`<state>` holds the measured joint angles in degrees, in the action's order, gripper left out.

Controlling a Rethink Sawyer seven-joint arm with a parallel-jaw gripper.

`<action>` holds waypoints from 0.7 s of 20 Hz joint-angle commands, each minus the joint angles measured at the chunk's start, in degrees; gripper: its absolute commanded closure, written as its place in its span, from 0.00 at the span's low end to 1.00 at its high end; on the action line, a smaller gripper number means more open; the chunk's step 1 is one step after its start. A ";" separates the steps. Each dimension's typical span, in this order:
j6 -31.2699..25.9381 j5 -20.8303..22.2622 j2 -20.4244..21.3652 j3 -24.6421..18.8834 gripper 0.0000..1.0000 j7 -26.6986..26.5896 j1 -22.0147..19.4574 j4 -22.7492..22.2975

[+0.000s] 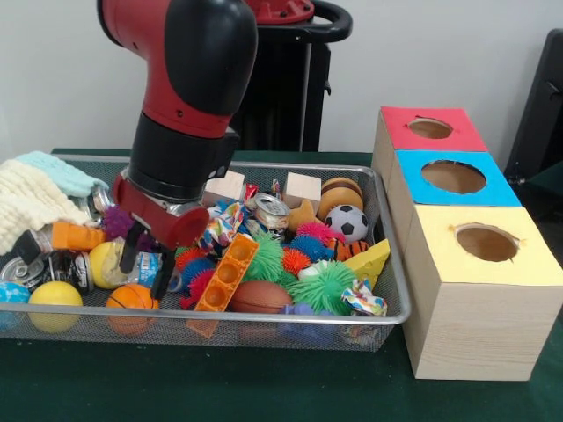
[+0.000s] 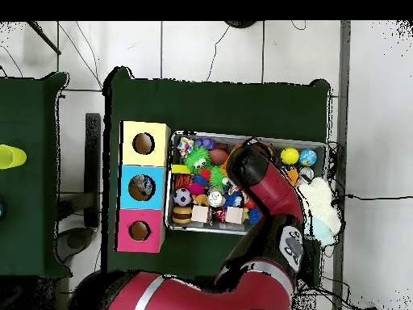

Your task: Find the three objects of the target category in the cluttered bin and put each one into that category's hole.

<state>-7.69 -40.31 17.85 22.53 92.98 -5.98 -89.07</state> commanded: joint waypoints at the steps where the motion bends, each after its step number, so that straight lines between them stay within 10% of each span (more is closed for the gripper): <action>1: -9.20 -0.30 2.54 0.82 0.00 14.66 0.77 -1.70; 14: -7.00 1.18 7.14 -1.68 0.00 12.32 -1.89 -10.78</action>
<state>-12.13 -40.28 24.16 25.70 92.98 -5.51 -92.50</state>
